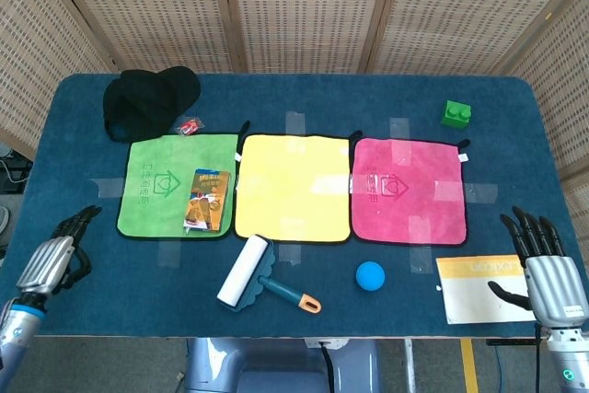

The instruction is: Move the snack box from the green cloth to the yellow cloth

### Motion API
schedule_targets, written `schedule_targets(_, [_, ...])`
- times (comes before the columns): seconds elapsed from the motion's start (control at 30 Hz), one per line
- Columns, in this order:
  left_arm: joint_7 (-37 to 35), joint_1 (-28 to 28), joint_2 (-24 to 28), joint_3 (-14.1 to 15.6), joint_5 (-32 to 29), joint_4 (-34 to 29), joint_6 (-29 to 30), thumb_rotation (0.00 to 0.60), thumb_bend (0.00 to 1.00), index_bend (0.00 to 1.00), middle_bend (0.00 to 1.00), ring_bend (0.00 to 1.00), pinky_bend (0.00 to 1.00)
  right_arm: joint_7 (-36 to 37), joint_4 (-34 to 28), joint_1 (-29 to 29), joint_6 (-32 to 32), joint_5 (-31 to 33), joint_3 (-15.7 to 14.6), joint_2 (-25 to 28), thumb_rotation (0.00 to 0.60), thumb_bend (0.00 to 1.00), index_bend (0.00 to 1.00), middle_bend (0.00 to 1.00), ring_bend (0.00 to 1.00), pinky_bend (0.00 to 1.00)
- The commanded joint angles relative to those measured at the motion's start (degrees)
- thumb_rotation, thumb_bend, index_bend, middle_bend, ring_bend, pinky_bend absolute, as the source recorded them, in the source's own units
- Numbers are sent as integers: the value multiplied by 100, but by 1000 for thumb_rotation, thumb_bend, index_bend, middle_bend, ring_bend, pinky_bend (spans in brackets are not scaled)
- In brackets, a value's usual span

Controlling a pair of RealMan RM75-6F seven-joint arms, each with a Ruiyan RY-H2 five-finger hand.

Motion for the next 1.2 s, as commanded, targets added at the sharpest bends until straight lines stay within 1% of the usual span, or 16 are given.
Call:
schedule_targets(0.03, [-767,-535,-393,-251,-393,337,-751,600,1000,0,0,0,0,7,8,9,-24,17,0,-4,600,0,0,0,0,0])
schedule_targets(0.23, [-1714,-854,-906,-468,-638,547,-1331,600,1000,0,0,0,0,18,42,28,-83,63,2,-15,600,0,0,0,0,0])
schedule_targets(0.3, [-1912,-1006,-1298,-573,-728,701,-1452,600,1000,0,0,0,0,20,66,49,-147,126,13,-26,600,0,0,0,0,0])
schedule_targets(0.37, [-1944,-1099,-1536,-632,-834,834,-1503,600,1000,0,0,0,0,22,73,58,-169,150,19,-29,600,0,0,0,0,0])
schedule_targets(0.6, [-1862,-1304,-1894,-733,-1093,958,-1631,600,1000,0,0,0,0,43,93,66,-201,197,27,-27,600,0,0,0,0,0])
schedule_targets(0.93, [-1674,-1476,-2255,-811,-1446,1082,-1715,600,1000,0,0,0,0,19,91,64,-204,194,14,-27,600,0,0,0,0,0])
schedule_targets(1.2, [-1820,-1544,-2478,-974,-1690,1165,-1775,600,1000,0,0,0,0,12,101,78,-245,235,19,-37,600,0,0,0,0,0])
